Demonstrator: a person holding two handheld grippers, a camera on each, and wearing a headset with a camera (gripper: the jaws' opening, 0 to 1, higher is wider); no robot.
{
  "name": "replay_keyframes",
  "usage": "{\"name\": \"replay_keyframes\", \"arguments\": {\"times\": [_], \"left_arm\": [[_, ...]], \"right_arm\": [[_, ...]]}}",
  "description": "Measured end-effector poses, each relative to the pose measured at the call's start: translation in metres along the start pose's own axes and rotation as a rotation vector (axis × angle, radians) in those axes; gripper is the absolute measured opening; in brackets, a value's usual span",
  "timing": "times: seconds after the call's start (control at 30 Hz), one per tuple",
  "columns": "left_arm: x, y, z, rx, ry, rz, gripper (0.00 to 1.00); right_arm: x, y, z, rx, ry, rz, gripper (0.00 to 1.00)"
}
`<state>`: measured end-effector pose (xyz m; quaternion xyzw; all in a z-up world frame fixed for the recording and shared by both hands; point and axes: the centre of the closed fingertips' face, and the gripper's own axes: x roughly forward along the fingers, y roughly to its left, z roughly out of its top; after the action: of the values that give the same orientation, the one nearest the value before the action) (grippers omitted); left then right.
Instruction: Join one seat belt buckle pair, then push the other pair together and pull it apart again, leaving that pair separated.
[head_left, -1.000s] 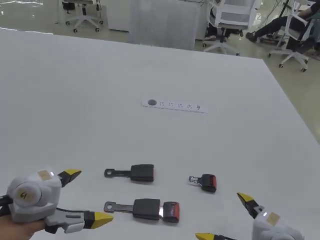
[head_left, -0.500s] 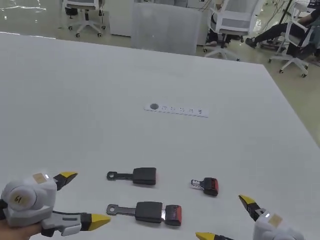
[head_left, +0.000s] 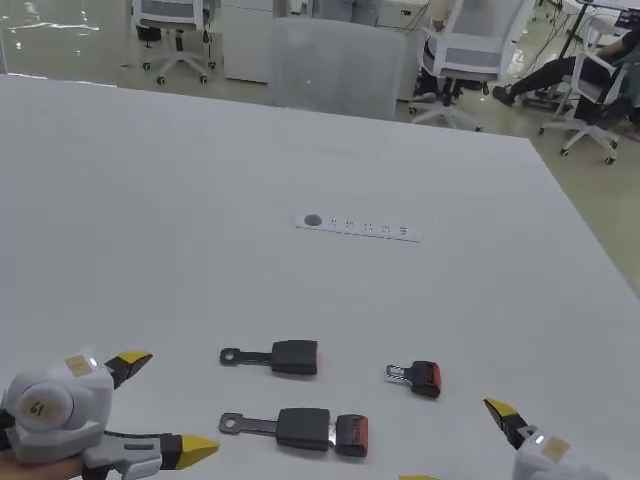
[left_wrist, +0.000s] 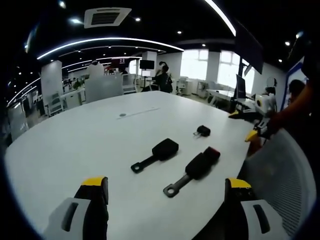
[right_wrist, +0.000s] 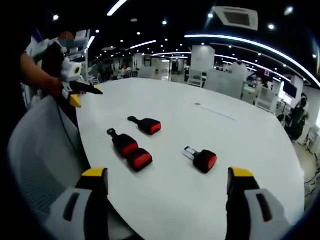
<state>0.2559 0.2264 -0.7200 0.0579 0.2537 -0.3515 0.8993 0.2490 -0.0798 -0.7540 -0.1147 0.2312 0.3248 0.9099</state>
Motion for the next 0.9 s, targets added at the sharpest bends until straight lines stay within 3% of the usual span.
{"name": "replay_keyframes", "arguments": {"times": [0.13, 0.53, 0.9], "left_arm": [[0.0, 0.003, -0.004, 0.01, 0.01, -0.002, 0.99], [0.001, 0.002, -0.002, 0.055, 0.008, -0.019, 0.97], [0.004, 0.011, 0.003, 0.054, -0.004, -0.021, 0.97]], "right_arm": [[0.001, 0.005, 0.002, 0.008, -0.004, 0.005, 1.0], [0.004, 0.018, 0.001, 0.029, -0.004, 0.008, 1.0], [0.005, 0.011, 0.006, 0.035, -0.01, -0.01, 1.0]]}}
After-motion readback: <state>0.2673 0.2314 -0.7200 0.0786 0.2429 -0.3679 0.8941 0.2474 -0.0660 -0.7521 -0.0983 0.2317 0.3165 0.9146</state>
